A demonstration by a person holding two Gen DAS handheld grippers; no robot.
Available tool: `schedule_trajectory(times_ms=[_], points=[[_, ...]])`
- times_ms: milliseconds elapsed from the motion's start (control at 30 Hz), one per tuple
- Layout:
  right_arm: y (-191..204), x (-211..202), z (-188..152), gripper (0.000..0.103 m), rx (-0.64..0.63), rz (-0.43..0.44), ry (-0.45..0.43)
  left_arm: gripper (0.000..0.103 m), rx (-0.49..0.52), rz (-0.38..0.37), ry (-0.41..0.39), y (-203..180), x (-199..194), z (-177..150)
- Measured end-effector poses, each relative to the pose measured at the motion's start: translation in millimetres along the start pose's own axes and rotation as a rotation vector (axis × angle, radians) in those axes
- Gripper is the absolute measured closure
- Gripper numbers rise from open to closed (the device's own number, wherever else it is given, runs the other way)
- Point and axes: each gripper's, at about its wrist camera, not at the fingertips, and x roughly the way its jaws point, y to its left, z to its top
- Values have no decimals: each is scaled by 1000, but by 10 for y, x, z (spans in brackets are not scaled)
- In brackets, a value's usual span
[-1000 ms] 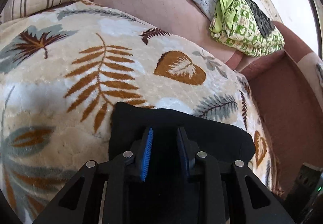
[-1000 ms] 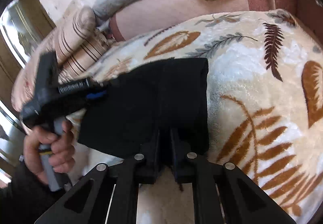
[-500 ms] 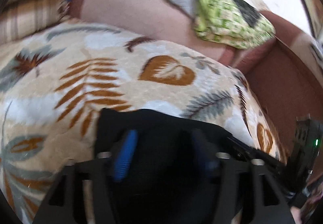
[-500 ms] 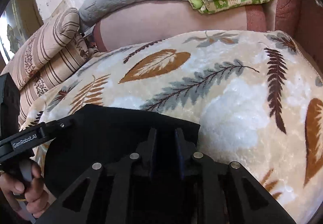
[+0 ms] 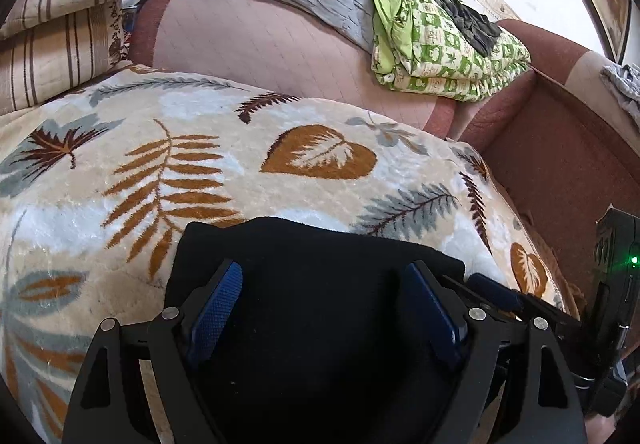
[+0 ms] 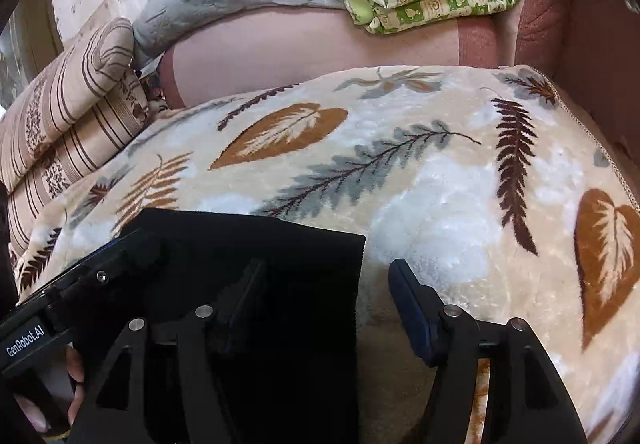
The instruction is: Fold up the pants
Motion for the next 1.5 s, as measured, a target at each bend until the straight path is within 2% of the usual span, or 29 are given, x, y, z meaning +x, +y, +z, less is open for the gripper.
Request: schedule_trajectory(times_ms=[333, 500, 633, 733, 767, 833, 900, 933, 967, 1033, 1067, 1100, 1133, 1200, 1267, 1333, 1367, 1433, 1500], points=[[-35, -18, 12, 41, 6, 20, -10, 19, 1, 7, 6, -10, 19, 34], [-20, -418, -27, 39, -27, -51, -138, 19, 12, 13, -14, -34, -50, 5], [-64, -839, -182, 35, -22, -69, -212, 20, 11, 4, -19, -75, -179, -15], [-65, -992, -319, 33, -40, -91, -202, 21, 3, 9, -5, -107, -308, -17], [-69, -1035, -341, 32, -34, -95, -207, 21, 2, 19, 2, -124, -393, -16], [-97, -1140, -354, 23, -7, -102, -251, 22, 0, 27, 12, -131, -547, -5], [-139, -1155, -348, 23, 20, -96, -256, 25, -45, 51, 31, -84, -807, 27], [-153, -1139, -342, 25, 31, -55, -245, 25, -75, 50, 40, -64, -929, 55], [-147, -1127, -339, 27, 29, -13, -239, 25, -121, 14, 44, -36, -1113, 93], [-81, -1096, -336, 46, -1, 106, -217, 24, -170, -43, 35, 3, -1332, 113], [-37, -1044, -335, 49, -15, 156, -187, 24, -188, -71, 32, 27, -1426, 107], [3, -984, -331, 65, -26, 210, -157, 24, -194, -88, 33, 36, -1449, 94], [43, -933, -329, 76, -37, 242, -132, 24, -200, -100, 39, 57, -1444, 78], [123, -838, -350, 76, -70, 280, -81, 24, -201, -90, 56, 88, -1340, 7], [152, -740, -402, 77, -77, 240, -32, 25, -172, -91, 75, 109, -1147, -85], [66, -573, -444, 79, -30, 201, 53, 31, -141, -91, 154, 122, -880, -233], [7, -511, -464, 78, 12, 231, 82, 31, -94, -46, 235, 86, -739, -296], [-58, -500, -472, 78, 53, 274, 96, 29, 18, -4, 244, -20, -689, -297], [-56, -508, -485, 78, 63, 279, 103, 28, 61, 15, 255, -41, -670, -309]])
